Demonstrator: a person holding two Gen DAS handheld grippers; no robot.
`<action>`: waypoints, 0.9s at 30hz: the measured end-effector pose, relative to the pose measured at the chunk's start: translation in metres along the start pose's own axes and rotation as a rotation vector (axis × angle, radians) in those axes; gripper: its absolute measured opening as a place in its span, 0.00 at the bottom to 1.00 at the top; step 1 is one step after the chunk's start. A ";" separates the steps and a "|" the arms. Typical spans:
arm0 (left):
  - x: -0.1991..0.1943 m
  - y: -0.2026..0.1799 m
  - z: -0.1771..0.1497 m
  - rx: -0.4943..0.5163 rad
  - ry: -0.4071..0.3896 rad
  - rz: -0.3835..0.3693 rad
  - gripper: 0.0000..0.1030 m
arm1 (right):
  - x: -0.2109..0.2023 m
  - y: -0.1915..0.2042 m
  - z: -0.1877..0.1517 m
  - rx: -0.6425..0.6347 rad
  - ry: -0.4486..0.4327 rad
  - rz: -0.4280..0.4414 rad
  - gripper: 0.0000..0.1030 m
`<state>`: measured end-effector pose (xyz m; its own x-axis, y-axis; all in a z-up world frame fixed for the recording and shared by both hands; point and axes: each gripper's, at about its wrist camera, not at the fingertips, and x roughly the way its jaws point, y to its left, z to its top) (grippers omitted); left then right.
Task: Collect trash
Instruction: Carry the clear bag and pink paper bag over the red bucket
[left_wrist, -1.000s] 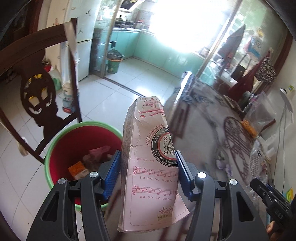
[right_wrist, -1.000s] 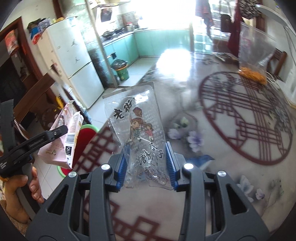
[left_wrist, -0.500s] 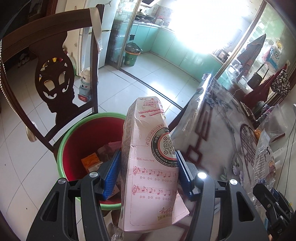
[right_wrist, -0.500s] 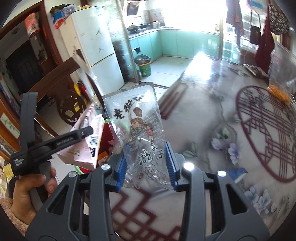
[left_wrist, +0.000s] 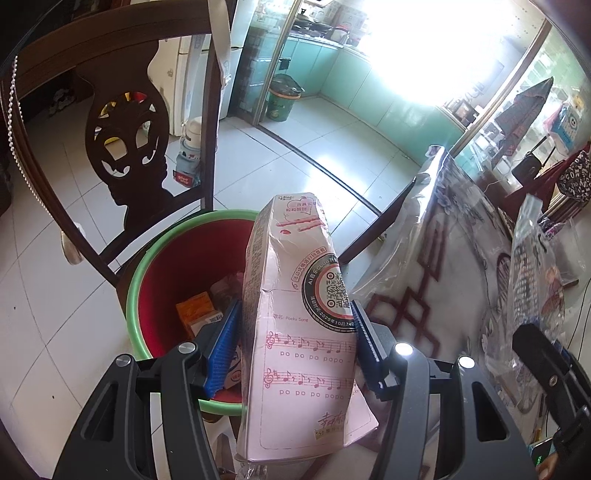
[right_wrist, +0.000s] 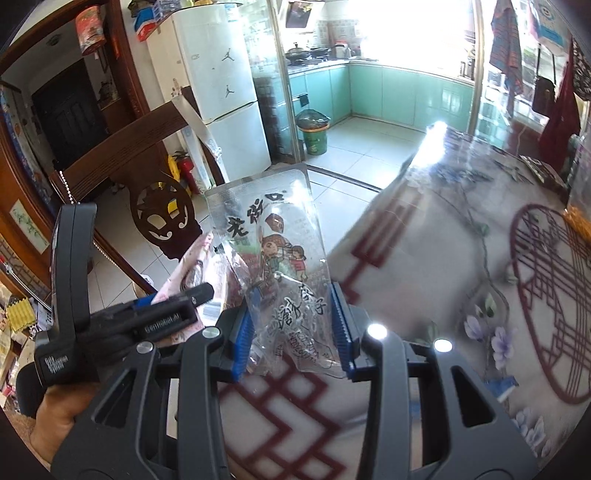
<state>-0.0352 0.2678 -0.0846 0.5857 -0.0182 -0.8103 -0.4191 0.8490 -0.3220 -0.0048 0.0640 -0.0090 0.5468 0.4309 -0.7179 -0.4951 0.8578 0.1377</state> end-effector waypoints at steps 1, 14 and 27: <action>0.001 0.001 0.000 -0.004 0.002 0.003 0.53 | 0.002 0.002 0.001 -0.005 0.000 0.002 0.36; 0.009 0.008 0.002 -0.025 0.001 0.058 0.53 | 0.046 0.019 0.015 -0.051 0.056 0.019 0.36; 0.013 0.012 0.000 -0.060 0.004 0.106 0.54 | 0.071 0.025 0.017 -0.047 0.107 0.019 0.36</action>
<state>-0.0325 0.2779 -0.0989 0.5333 0.0673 -0.8432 -0.5188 0.8134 -0.2632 0.0328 0.1201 -0.0450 0.4634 0.4122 -0.7845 -0.5372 0.8347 0.1213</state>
